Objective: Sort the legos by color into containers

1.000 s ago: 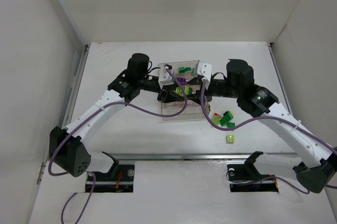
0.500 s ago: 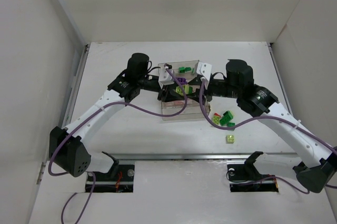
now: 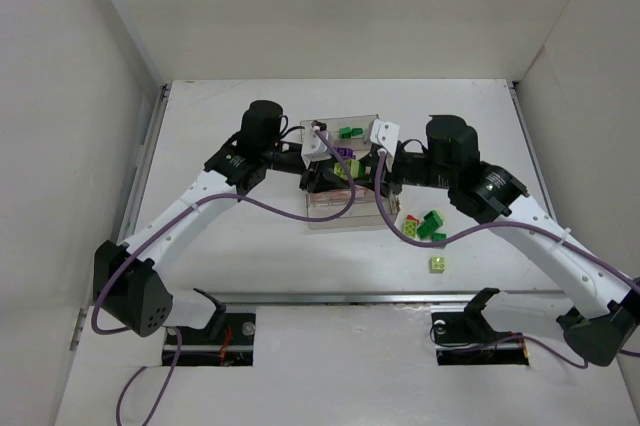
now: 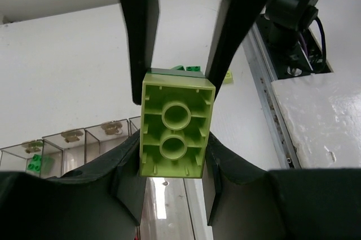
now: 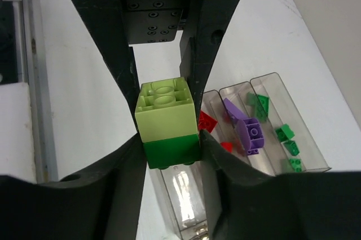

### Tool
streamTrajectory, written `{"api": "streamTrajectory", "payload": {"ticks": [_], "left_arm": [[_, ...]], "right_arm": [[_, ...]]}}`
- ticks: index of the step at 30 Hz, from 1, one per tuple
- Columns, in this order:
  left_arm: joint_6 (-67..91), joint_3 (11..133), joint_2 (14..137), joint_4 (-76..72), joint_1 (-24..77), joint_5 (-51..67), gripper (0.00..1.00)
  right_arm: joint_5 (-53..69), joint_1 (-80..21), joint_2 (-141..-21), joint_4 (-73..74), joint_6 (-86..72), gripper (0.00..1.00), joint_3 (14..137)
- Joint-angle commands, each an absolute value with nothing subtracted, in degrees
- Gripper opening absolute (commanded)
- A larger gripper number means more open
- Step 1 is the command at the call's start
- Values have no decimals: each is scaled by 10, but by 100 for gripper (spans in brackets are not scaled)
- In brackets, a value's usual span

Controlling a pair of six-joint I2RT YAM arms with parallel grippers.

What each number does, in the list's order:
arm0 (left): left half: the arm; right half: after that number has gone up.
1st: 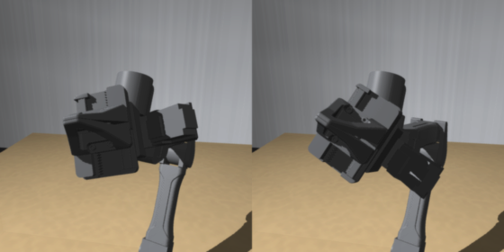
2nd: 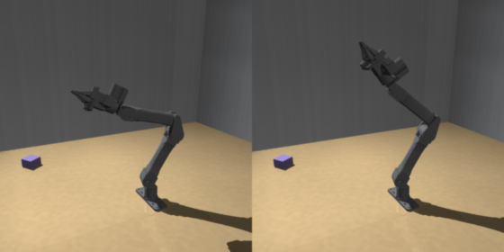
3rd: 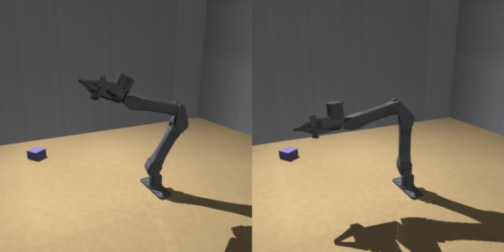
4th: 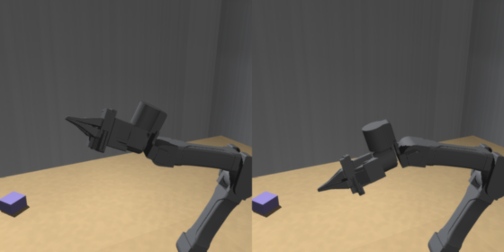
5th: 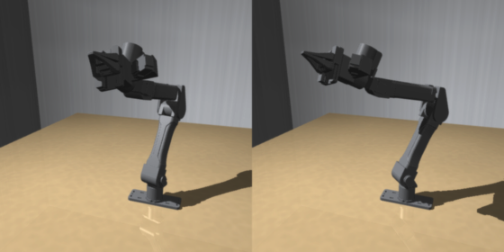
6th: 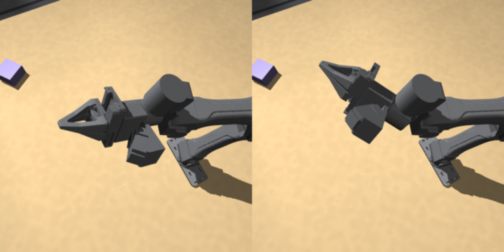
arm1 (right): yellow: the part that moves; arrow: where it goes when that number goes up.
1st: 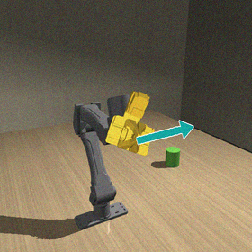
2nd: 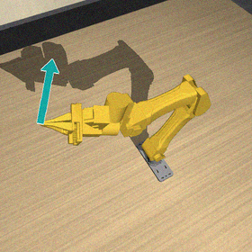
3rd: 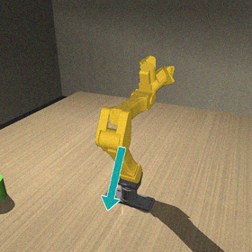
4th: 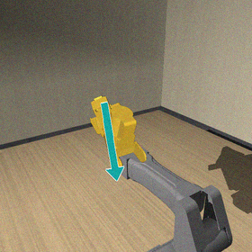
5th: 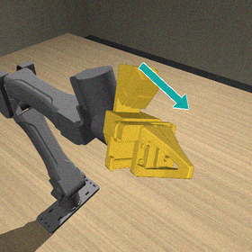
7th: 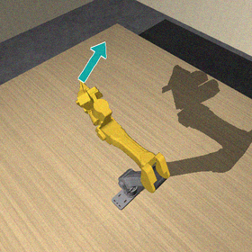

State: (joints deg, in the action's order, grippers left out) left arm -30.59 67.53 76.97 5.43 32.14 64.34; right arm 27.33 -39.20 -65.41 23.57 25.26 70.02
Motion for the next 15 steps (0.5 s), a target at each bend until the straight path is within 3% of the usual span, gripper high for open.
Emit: {"api": "streamTrajectory", "payload": {"ticks": [1,6,15], "left_arm": [[-302,676,744,42,323,668,0],[-302,671,739,42,323,662,0],[-384,693,722,131,287,560,0]], "right_arm": [[268,-396,-656,228,254,34,719],[246,-396,-662,229,254,0,719],[83,-396,-650,229,221,0,643]]}}
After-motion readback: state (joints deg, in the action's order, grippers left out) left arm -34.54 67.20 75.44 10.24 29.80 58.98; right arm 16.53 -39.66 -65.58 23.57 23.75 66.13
